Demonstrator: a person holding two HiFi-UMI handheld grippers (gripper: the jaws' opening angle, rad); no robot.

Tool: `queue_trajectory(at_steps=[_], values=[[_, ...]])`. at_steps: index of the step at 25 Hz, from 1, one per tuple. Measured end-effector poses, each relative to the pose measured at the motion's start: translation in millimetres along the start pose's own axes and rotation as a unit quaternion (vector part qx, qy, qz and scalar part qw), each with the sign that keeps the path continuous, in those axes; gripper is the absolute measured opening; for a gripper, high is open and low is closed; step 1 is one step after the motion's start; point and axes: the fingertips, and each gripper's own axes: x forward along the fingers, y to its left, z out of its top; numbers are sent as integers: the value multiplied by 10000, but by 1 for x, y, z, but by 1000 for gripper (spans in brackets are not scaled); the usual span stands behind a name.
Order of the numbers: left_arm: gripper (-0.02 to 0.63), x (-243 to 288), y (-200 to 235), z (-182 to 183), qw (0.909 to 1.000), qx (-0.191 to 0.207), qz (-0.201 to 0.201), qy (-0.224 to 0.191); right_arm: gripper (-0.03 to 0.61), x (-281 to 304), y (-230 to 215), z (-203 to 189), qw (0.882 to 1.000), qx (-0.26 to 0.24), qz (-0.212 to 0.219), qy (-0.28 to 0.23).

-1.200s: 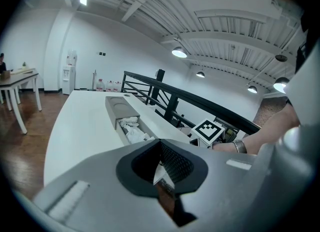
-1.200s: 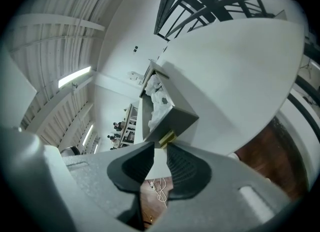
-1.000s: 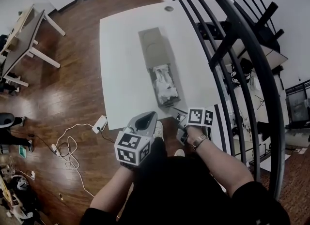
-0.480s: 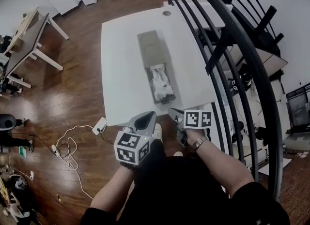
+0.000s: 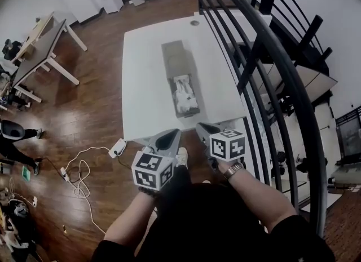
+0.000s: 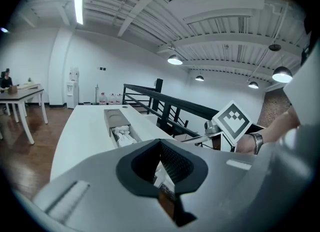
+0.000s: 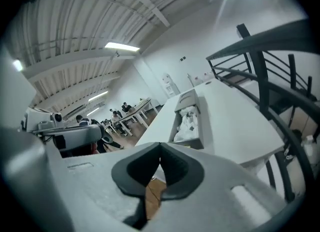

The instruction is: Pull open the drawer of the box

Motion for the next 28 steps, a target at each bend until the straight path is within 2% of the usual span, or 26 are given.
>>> queue_trajectory(at_steps=[7, 12, 20, 28], values=[[17, -16, -26, 0, 9999, 55, 123, -75, -8, -38, 31, 9, 9936, -1115, -78, -163], [16, -27, -42, 3, 9997, 120, 191, -53, -8, -63, 55, 19, 9853, -1653, -3, -424], [16, -40, -47, 7, 9992, 302, 253, 3, -8, -82, 85, 25, 9709, -2268, 7, -767], [16, -43, -46, 11, 9992, 370, 93, -90, -8, -90, 94, 25, 9638, -2528, -198, -819]])
